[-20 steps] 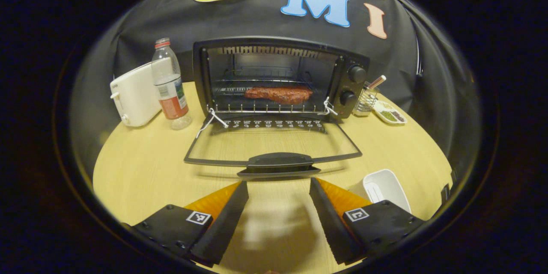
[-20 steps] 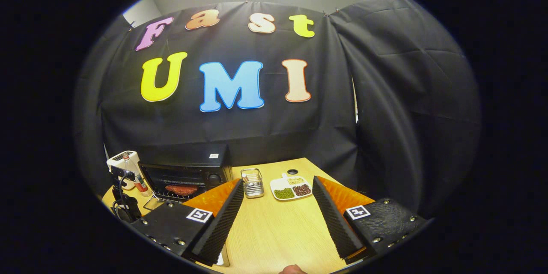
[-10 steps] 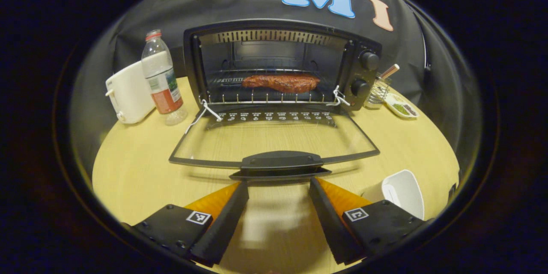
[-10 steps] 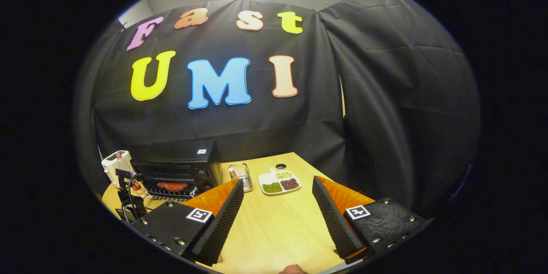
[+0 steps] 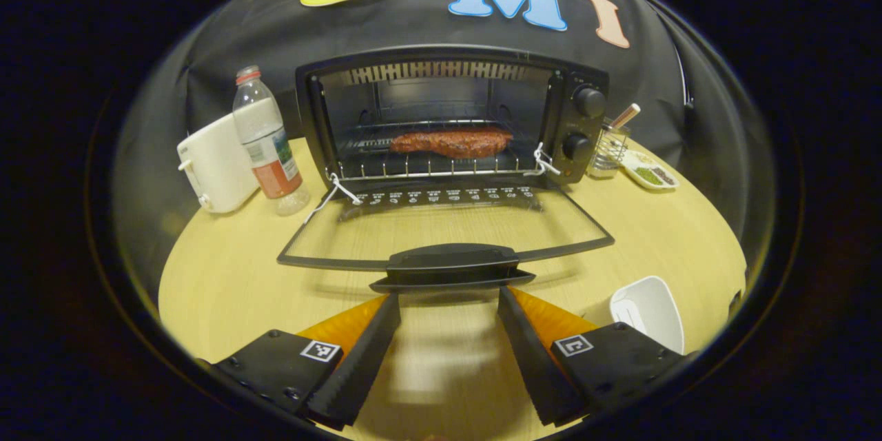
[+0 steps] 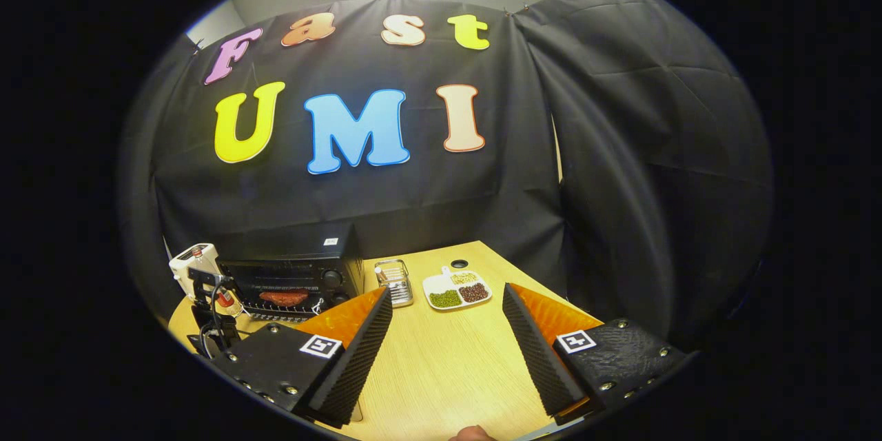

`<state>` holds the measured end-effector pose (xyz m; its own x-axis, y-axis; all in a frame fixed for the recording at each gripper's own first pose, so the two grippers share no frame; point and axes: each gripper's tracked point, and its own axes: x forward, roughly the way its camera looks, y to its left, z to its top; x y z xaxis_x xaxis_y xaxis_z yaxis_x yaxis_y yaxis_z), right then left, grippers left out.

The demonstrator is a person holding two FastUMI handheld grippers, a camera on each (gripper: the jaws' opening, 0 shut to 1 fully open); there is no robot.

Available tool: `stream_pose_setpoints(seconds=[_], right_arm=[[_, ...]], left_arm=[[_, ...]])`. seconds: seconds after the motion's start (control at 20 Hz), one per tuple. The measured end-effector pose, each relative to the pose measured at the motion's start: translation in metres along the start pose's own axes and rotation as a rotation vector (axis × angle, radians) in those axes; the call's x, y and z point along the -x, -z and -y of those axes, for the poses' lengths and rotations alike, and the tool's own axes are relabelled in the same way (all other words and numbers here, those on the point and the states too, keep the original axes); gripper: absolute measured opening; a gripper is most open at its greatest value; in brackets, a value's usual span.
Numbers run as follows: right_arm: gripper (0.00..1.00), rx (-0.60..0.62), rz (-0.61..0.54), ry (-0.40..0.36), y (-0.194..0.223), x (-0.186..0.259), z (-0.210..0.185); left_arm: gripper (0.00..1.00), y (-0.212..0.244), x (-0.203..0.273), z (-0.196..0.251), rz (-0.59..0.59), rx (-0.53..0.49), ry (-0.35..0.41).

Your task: Open the electric oven with the left hand, put the food in, and close the electric oven.

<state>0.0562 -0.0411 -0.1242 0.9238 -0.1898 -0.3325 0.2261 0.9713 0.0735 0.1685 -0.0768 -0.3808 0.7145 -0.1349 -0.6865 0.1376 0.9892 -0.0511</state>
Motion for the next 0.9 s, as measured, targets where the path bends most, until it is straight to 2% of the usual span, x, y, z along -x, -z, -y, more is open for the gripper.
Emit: stream_pose_setpoints(seconds=[0.1, 0.15, 0.25, 0.5, 0.55, 0.6, 0.9], right_arm=[[0.98, -0.003, 0.000, -0.017, 0.000, -0.001, -0.003], [0.98, -0.003, 0.000, -0.026, 0.000, -0.002, -0.006], [0.98, -0.001, -0.001, -0.044, -0.001, -0.006, -0.014], [0.98, 0.009, -0.009, -0.080, 0.005, -0.012, -0.027], [0.98, 0.012, -0.011, -0.083, 0.005, -0.012, -0.028], [0.98, 0.012, -0.013, -0.085, 0.006, -0.011, -0.028], [0.98, 0.013, -0.028, -0.098, 0.009, -0.015, -0.034]], left_arm=[[0.97, -0.009, 0.009, -0.001, 0.035, -0.002, -0.005], [1.00, -0.013, 0.014, -0.001, 0.049, -0.006, -0.007], [0.97, -0.026, 0.027, 0.003, 0.084, -0.013, -0.010], [0.97, -0.049, 0.033, -0.002, 0.180, -0.066, -0.024], [1.00, -0.057, 0.039, 0.002, 0.193, -0.066, -0.026], [0.97, -0.063, 0.040, 0.002, 0.209, -0.067, -0.026], [0.97, -0.108, 0.036, 0.000, 0.321, -0.120, -0.030]])
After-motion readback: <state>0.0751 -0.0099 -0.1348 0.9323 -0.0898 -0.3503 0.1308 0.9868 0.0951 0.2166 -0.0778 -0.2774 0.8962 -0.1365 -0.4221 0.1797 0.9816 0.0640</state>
